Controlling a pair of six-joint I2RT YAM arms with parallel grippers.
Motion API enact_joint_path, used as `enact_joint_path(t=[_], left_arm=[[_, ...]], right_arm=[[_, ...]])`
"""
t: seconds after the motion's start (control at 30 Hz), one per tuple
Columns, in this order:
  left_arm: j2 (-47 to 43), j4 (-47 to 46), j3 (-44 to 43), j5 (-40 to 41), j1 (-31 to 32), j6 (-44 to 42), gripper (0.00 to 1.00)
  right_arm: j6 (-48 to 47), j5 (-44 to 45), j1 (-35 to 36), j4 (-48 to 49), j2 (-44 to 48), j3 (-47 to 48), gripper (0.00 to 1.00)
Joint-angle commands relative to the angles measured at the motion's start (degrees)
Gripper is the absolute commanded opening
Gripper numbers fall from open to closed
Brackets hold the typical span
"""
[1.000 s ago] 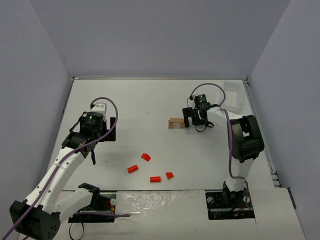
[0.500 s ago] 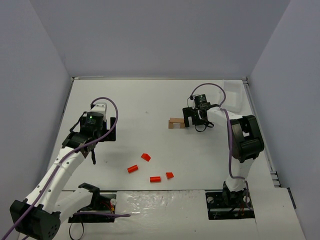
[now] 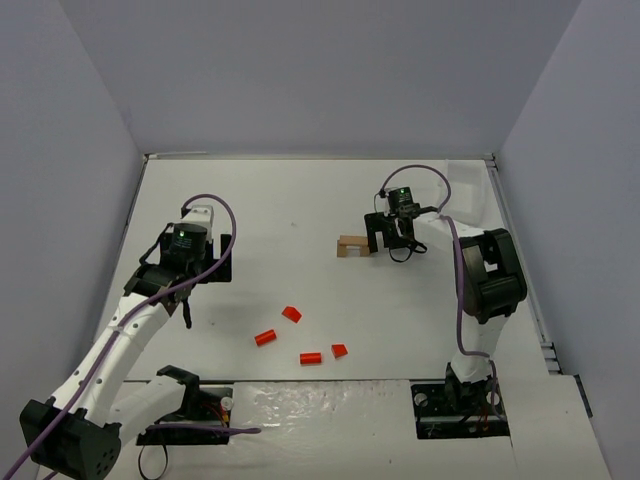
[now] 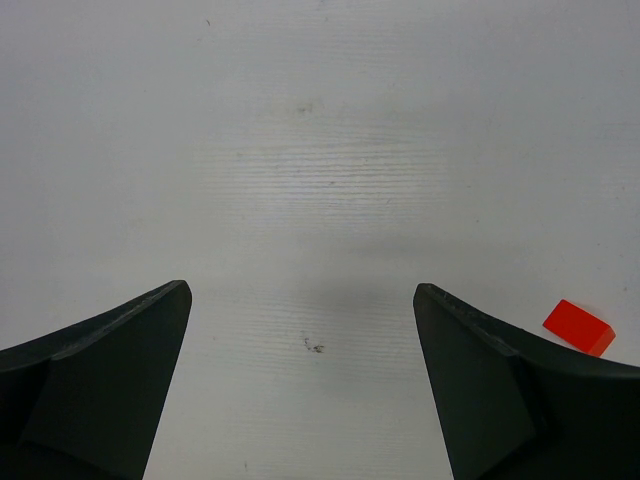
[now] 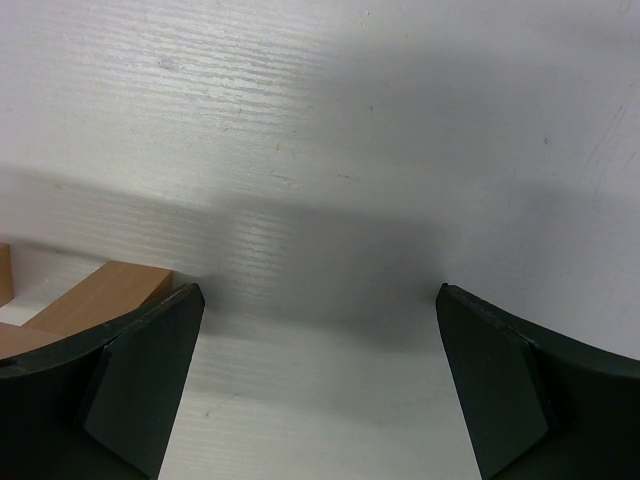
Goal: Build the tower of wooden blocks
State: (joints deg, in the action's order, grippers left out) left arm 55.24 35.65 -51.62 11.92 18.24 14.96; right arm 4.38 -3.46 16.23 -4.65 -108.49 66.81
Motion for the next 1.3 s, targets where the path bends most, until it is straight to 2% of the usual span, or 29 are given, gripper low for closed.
enact_joint_path(t=[0.0,1.27], left_arm=[[-0.2,-2.7,-0.4,0.7,-0.5,-0.9,0.92],[-0.3,-2.7,-0.4,0.6,-0.5,-0.9,0.92]], right_arm=[[1.2,-1.9,0.6,-0.4,-0.6,1.3,1.0],[1.0,-2.4,1.3,-0.4,-1.3,2.4,1.0]])
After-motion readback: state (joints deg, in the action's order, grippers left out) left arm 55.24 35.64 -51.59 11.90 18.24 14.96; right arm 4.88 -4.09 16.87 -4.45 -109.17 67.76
